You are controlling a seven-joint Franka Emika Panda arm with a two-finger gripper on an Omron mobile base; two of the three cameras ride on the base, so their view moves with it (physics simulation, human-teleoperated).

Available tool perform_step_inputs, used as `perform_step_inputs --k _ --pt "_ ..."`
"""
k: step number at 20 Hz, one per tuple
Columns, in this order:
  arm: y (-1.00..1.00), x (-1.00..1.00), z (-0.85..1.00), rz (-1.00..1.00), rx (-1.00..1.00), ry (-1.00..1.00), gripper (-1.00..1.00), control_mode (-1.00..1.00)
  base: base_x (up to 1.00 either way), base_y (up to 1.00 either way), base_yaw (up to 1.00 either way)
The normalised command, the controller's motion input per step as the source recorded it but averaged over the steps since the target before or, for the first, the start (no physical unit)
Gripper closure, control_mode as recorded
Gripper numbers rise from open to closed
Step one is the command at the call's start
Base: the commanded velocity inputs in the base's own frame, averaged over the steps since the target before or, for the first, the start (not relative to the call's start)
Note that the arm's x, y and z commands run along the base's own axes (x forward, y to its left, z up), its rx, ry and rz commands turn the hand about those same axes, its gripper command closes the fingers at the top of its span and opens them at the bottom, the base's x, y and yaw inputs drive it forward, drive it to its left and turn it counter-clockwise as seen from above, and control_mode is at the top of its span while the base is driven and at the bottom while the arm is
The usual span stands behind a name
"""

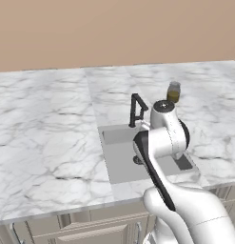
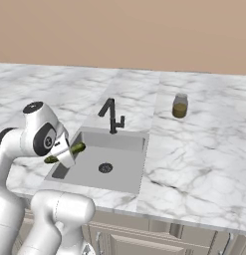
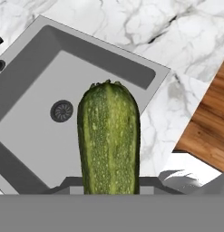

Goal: Turn on the sink faucet. Then move the squash from the counter to the sink. Turn off the sink. Move the vegetable from the sink to the pot next to the stove. Finally move the pot to the rear left burner.

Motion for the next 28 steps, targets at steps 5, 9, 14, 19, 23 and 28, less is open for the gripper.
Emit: perform_step_inputs --k 5,9,14,19,23,28 --pt "0.0 0.0 -0.01 0.0 0.0 0.0 1.0 1.0 -0.08 -0.03 0.0" --pt "0.0 0.0 0.0 0.0 0.0 0.0 1.0 1.0 -0.25 -0.32 -0.27" --pt "0.0 0.0 0.0 0.0 0.0 0.0 1.0 1.0 -0.12 -0.34 -0.46" --pt "0.0 0.0 0.0 0.0 0.0 0.0 1.0 1.0 -0.23 -0.57 -0.49" --pt "0.0 0.0 0.0 0.0 0.0 0.0 1.0 1.0 -0.12 -0.57 -0.48" --pt "0.0 0.0 0.0 0.0 0.0 0.0 1.0 1.0 -0.01 -0.61 -0.47"
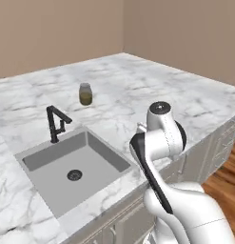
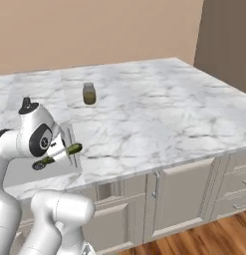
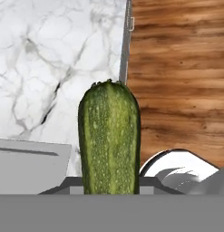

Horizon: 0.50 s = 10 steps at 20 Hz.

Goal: Turn on the sink faucet. Then move the squash from the counter to the sink. Turn off the sink. Move the vegetable from the sink to the pot next to the stove. Finally move the pot to the rear left burner.

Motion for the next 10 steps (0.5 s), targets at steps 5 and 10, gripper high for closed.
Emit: perform_step_inputs --k 5,10 --pt "0.0 0.0 0.0 0.0 0.0 0.0 1.0 1.0 0.0 -0.73 -0.48" --pt "0.0 0.0 0.0 0.0 0.0 0.0 1.0 1.0 0.0 -0.8 -0.48"
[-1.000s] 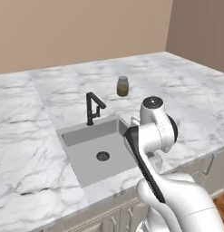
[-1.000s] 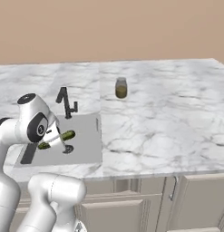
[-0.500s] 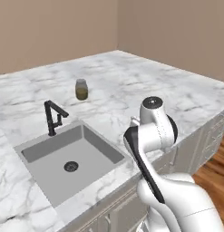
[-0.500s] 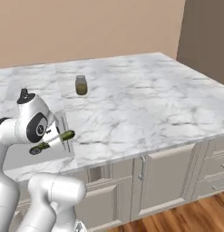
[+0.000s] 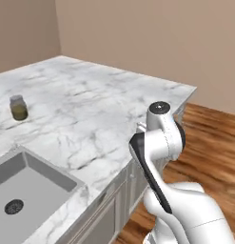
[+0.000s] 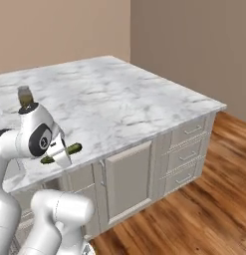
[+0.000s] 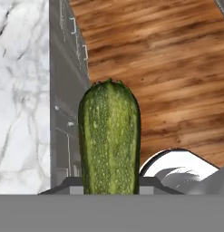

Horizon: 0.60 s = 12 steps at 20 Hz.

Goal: Turn on the sink faucet. Then move the squash from the counter to the sink. Turn off the sink. Move the vegetable from the sink to the pot next to the stove. Finally move the pot to the rear left burner.

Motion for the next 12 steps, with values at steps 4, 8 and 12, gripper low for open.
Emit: perform_step_inputs --k 4,8,12 --pt "0.0 0.0 0.0 0.0 0.0 0.0 1.0 1.0 0.0 -0.8 -0.48" --pt "0.0 0.0 0.0 0.0 0.0 0.0 1.0 1.0 0.0 -0.75 -0.48" --pt "0.0 0.0 0.0 0.0 0.0 0.0 1.0 1.0 0.0 -0.7 -0.48"
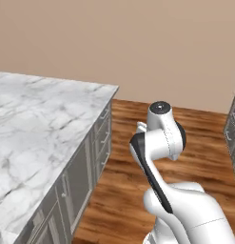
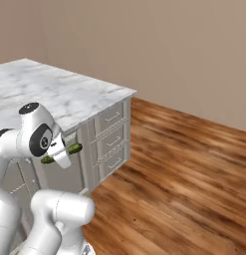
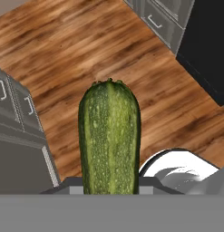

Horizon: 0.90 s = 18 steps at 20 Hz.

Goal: Turn on the sink faucet. Then move the squash from the counter to the sink. Turn off the sink. Move the vegetable from the sink to the pot next to the stove. Finally move the pot to the rear left burner.

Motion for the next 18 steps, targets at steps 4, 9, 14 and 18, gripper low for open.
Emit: perform_step_inputs --k 4,9,14,18 --pt "0.0 0.0 0.0 0.0 0.0 0.0 1.0 1.0 0.0 -0.62 -0.49" --pt "0.0 0.0 0.0 0.0 0.0 0.0 1.0 1.0 0.0 -0.09 -0.42" --pt "0.0 0.0 0.0 0.0 0.0 0.0 1.0 1.0 0.0 0.12 -0.43" --pt "0.0 0.0 0.0 0.0 0.0 0.0 1.0 1.0 -0.01 0.17 -0.46"
